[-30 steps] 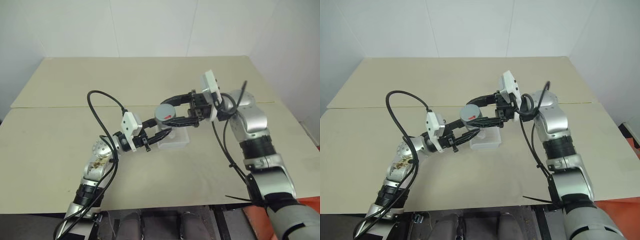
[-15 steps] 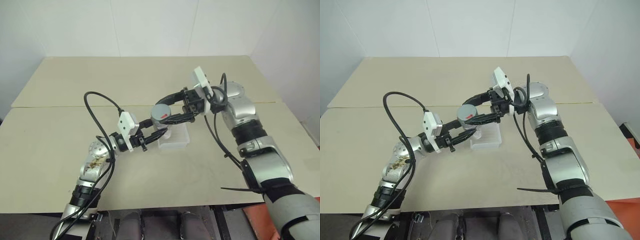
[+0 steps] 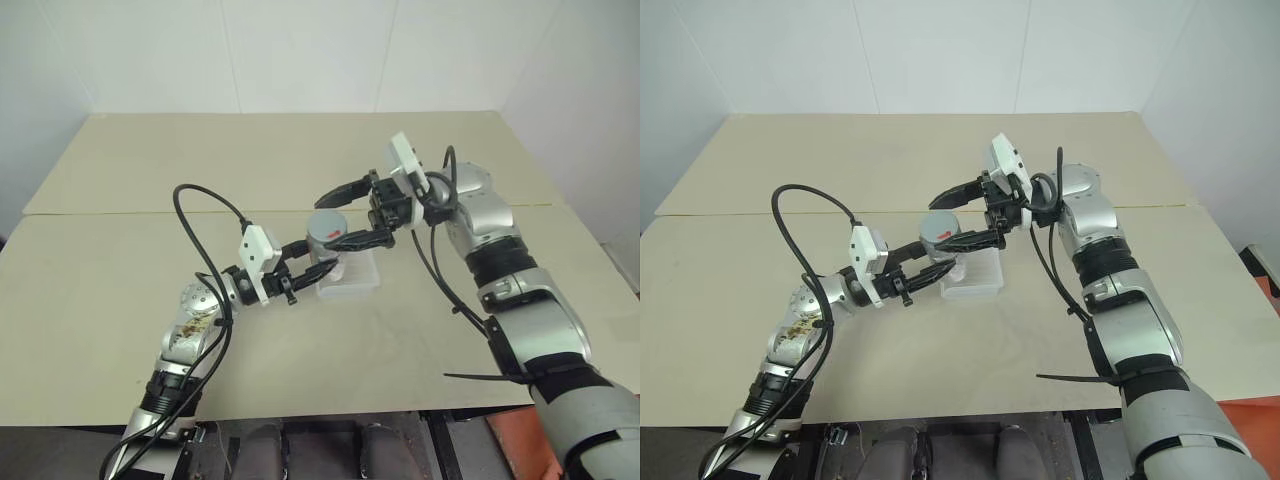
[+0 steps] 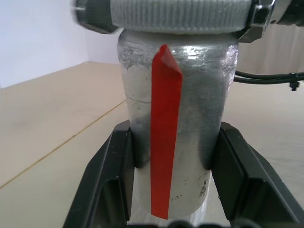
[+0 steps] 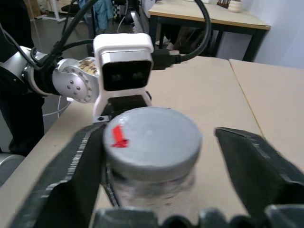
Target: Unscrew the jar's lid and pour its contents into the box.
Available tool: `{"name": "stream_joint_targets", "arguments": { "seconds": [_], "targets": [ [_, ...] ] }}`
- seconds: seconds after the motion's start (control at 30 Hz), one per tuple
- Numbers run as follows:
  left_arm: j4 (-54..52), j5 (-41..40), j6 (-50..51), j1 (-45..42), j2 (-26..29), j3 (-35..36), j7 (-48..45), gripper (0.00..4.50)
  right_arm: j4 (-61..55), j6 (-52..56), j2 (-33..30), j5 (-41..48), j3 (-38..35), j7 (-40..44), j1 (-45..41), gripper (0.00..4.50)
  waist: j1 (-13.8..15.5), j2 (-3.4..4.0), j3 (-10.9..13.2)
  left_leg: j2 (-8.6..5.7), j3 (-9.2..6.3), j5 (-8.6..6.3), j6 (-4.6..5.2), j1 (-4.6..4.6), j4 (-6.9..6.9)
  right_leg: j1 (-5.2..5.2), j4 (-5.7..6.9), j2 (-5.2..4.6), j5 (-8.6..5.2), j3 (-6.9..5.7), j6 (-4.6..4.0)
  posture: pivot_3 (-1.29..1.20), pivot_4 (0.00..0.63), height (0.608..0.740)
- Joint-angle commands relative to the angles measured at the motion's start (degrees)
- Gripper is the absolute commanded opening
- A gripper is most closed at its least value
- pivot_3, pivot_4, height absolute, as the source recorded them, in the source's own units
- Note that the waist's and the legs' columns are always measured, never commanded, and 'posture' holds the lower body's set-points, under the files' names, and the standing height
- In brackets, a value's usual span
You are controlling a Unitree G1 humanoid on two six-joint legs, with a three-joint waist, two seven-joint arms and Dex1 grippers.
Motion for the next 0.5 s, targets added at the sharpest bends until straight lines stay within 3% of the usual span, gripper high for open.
{"name": "stream_joint_targets", "arguments": {
  "seconds": [0.03, 0.23, 0.33, 0.5],
  "targets": [
    [-3.63, -1.23, -1.12, -1.51, -0.69, -0.84, -1.14, 1.93, -2.33, -1.01, -0.89, 2.25, -2.66, 2.56, -0.41, 4.47, -0.02, 0.00, 0.00, 0.00, 0.00, 0.00, 0.00, 0.00, 0.00, 0.00, 0.00, 0.00, 0.00, 0.00, 0.00, 0.00, 0.150, 0.740],
    [-3.57, -1.15, -0.82, -1.52, -0.86, -0.92, -1.19, 1.93, -5.58, -0.76, -1.00, -0.01, -6.25, 0.07, 1.83, 4.47, -0.01, 0.00, 0.00, 0.01, 0.00, 0.00, 0.00, 0.00, 0.00, -0.02, 0.01, 0.00, 0.00, 0.01, 0.00, 0.00, 0.150, 0.740],
    [-3.49, -1.12, -0.72, -1.55, -0.76, -0.89, -1.18, 1.93, -10.10, 0.86, -2.75, 0.79, -7.49, 1.72, 4.72, 4.47, 0.18, 0.01, 0.00, 0.01, 0.00, 0.00, 0.00, -0.02, 0.00, -0.02, 0.02, 0.00, 0.00, 0.00, 0.00, 0.00, 0.150, 0.740],
    [-3.05, -1.02, -0.64, -1.91, -0.71, -0.68, -1.10, 1.93, -20.05, 2.84, -3.93, 0.33, -8.51, -2.93, 10.18, 4.47, 0.32, 0.01, 0.00, 0.00, 0.00, 0.00, 0.01, -0.04, 0.00, -0.03, -0.01, -0.02, 0.00, 0.00, 0.01, 0.00, 0.150, 0.740]
  ]
}}
